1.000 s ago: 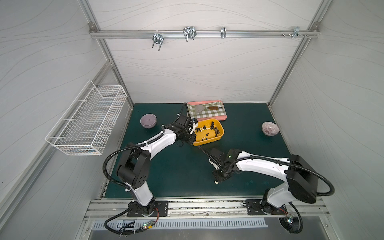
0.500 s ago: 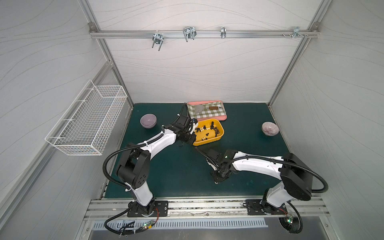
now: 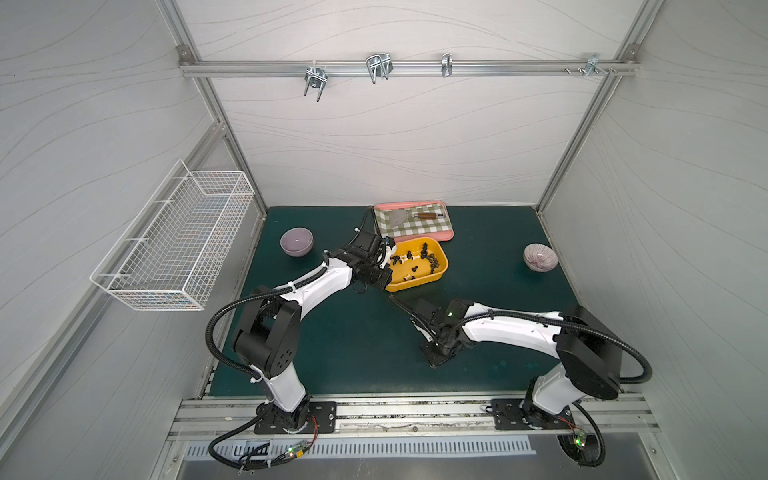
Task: Put the chess pieces into the storage box
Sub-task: Pick up the chess piece at the center of the board, then place the chess piece in the storage box.
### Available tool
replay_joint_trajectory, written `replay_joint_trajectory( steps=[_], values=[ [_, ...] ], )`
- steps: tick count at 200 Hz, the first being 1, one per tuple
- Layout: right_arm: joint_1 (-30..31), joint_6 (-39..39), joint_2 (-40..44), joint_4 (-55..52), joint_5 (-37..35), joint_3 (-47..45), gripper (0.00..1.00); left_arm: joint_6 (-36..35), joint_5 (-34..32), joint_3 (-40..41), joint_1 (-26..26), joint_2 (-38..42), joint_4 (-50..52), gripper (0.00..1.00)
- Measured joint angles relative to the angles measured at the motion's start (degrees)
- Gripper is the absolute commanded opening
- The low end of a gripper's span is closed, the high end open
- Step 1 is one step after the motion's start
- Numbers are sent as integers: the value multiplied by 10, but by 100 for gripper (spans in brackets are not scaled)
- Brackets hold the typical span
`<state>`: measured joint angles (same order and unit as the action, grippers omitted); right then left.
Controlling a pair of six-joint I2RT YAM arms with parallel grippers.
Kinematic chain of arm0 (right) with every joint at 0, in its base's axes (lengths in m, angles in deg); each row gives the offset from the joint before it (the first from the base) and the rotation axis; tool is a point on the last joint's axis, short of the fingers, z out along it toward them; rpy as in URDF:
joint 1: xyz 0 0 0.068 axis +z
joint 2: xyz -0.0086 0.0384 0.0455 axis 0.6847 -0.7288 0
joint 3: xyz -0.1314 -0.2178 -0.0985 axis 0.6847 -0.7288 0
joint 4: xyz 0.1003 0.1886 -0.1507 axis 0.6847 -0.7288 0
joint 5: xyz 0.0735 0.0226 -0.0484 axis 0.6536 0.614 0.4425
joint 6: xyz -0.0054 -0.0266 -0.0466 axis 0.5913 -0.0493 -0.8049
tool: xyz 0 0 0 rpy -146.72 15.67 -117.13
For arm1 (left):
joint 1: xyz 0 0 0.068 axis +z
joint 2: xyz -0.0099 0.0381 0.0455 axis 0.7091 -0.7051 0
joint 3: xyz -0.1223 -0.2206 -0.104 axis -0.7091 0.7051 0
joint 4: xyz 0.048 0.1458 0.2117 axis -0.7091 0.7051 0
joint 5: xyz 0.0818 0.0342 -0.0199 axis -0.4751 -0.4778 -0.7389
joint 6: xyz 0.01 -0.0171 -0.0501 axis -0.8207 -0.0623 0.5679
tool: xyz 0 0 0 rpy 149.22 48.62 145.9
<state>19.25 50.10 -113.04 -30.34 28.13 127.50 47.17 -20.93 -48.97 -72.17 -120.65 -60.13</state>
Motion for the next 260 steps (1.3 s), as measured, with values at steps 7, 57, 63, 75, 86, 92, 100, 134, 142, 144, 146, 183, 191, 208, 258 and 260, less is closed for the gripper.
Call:
replay_joint_trajectory(
  steps=[7, 57, 63, 75, 86, 92, 100, 134, 142, 144, 146, 183, 191, 208, 258, 260],
  values=[
    [0, 0, 0, 0, 0, 0, 12, 0, 0, 0, 0, 0, 0, 30],
    [0, 0, 12, 0, 0, 1, 11, 0, -3, 2, 0, 0, 0, 30],
    [-2, -2, 18, 1, 0, 1, 11, 0, -3, 2, 0, 0, 0, 30],
    [-10, -5, 30, 1, 2, 3, 11, 0, -3, 2, 0, 0, 0, 30],
    [-25, -10, 48, 2, 10, 8, 11, 0, -3, 2, 0, 1, 0, 30],
    [-36, -14, 57, 2, 15, 11, 11, 0, -3, 2, 0, 3, 0, 30],
    [-58, -21, 70, 3, 21, 19, 11, 0, -3, 2, 0, 5, 0, 30],
    [-161, -57, 90, 11, 50, 83, 11, 0, -3, 2, 0, 18, 1, 30],
    [-185, -66, 89, 15, 59, 103, 11, 0, -3, 3, 0, 21, 1, 30],
    [-190, -68, 89, 16, 60, 107, 11, 0, -3, 3, 0, 22, 0, 30],
    [-195, -71, 87, 18, 62, 112, 11, 0, -3, 3, 0, 23, 1, 30],
    [-275, -101, 40, 41, 99, 201, 11, 0, -3, 9, 0, 35, 3, 30],
    [-286, -106, 24, 47, 105, 218, 11, 0, -4, 10, 0, 38, 5, 30],
    [-306, -113, -12, 62, 114, 245, 11, 0, -5, 15, 0, 45, 8, 30],
    [-349, -114, -137, 88, 139, 341, 11, 5, -4, 40, 0, 72, 11, 30],
    [-350, -114, -141, 89, 140, 344, 11, 5, -4, 41, 0, 72, 11, 30]
  ],
)
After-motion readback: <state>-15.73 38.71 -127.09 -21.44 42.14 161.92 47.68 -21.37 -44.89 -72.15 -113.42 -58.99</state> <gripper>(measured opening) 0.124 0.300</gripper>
